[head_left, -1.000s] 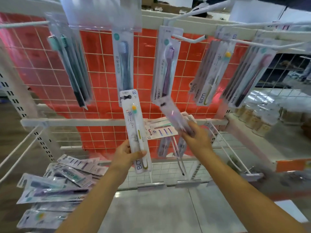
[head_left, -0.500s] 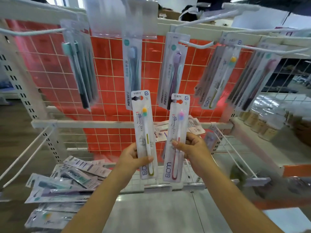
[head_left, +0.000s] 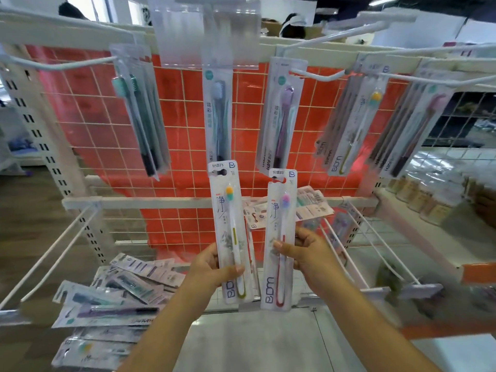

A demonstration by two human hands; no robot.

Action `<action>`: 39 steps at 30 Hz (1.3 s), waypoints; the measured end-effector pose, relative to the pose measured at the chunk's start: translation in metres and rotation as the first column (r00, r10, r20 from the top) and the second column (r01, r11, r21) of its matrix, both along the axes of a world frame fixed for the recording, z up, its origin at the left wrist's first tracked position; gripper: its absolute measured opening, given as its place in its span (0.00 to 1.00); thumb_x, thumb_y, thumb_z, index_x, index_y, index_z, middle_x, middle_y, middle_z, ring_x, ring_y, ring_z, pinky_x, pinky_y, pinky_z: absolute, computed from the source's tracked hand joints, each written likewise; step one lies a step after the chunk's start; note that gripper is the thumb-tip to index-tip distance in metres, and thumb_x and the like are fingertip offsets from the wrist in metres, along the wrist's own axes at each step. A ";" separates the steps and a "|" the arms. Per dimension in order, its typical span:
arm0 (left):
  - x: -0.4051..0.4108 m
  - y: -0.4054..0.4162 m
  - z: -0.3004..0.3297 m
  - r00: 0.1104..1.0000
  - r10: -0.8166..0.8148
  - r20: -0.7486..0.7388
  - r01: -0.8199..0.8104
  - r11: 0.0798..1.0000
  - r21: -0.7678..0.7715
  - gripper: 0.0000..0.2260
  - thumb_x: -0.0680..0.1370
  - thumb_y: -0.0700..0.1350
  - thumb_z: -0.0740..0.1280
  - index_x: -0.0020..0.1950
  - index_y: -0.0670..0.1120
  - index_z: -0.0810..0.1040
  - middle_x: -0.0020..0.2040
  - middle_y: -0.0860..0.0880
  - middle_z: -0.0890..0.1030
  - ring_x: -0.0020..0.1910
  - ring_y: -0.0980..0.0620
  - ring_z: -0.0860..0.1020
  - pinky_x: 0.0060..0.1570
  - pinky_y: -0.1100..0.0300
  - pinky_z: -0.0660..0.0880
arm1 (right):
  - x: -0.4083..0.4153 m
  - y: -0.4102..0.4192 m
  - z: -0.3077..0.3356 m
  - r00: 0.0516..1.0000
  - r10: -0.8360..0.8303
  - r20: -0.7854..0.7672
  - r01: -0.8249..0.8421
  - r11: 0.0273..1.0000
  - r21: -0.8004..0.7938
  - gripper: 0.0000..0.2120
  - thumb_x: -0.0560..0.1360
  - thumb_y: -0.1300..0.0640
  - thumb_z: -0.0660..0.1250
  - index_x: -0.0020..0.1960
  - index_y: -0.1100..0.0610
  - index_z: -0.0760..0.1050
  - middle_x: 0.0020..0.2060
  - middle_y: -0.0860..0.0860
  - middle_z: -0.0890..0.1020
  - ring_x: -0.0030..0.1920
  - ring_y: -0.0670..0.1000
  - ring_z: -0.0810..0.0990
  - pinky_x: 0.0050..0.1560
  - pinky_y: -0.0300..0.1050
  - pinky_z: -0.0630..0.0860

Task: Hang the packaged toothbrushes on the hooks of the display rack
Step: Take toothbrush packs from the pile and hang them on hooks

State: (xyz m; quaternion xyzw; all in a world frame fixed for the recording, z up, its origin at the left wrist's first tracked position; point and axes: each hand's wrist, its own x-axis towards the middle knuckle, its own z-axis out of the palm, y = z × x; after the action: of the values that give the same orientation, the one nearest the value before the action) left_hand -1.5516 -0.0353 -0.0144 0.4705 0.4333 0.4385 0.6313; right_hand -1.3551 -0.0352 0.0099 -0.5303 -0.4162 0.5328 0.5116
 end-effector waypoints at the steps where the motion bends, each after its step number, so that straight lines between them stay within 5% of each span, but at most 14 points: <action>1: 0.002 -0.001 0.000 1.000 -0.009 -0.002 0.009 1.000 0.005 0.16 0.69 0.31 0.70 0.53 0.44 0.77 0.46 0.46 0.85 0.46 0.47 0.83 0.42 0.55 0.81 | 0.001 -0.001 0.000 1.000 0.000 0.001 0.000 1.000 0.004 0.14 0.69 0.66 0.71 0.54 0.59 0.78 0.45 0.54 0.85 0.46 0.55 0.84 0.47 0.54 0.80; 6: 0.019 -0.004 0.001 0.998 -0.068 -0.018 0.068 0.998 0.006 0.22 0.64 0.34 0.75 0.56 0.44 0.76 0.48 0.44 0.84 0.48 0.44 0.83 0.50 0.44 0.78 | 0.012 -0.008 0.003 0.999 -0.040 -0.025 0.040 0.999 0.032 0.12 0.69 0.67 0.71 0.51 0.58 0.78 0.39 0.50 0.86 0.39 0.49 0.85 0.36 0.45 0.80; 13: 0.043 -0.007 0.004 0.993 -0.113 -0.029 0.114 0.993 0.019 0.17 0.70 0.31 0.70 0.56 0.44 0.76 0.48 0.45 0.85 0.47 0.46 0.83 0.44 0.54 0.81 | 0.036 -0.021 0.005 0.997 -0.064 -0.042 0.067 0.996 0.066 0.10 0.73 0.64 0.67 0.52 0.54 0.78 0.44 0.51 0.86 0.45 0.52 0.84 0.48 0.55 0.81; 30: 0.098 -0.046 0.015 0.986 -0.166 0.001 0.166 0.984 0.061 0.22 0.64 0.36 0.72 0.57 0.43 0.76 0.49 0.44 0.84 0.49 0.45 0.83 0.47 0.51 0.80 | 0.092 -0.075 0.007 0.994 -0.088 -0.068 0.094 0.991 0.093 0.11 0.78 0.66 0.60 0.51 0.54 0.78 0.38 0.49 0.85 0.38 0.49 0.84 0.37 0.43 0.80; 39: 0.129 -0.106 0.023 0.998 -0.070 -0.001 0.070 0.993 0.097 0.17 0.70 0.31 0.70 0.55 0.46 0.76 0.49 0.46 0.84 0.50 0.46 0.82 0.52 0.47 0.78 | 0.122 -0.121 0.032 1.000 0.001 -0.028 0.002 0.994 0.109 0.13 0.78 0.67 0.58 0.54 0.55 0.77 0.43 0.51 0.84 0.40 0.48 0.83 0.36 0.41 0.79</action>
State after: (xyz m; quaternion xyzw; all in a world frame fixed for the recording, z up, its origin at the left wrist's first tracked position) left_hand -1.4222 -0.1413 0.0084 0.5152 0.3941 0.4372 0.6230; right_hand -1.2326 -0.1564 0.0421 -0.4944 -0.4372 0.5163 0.5457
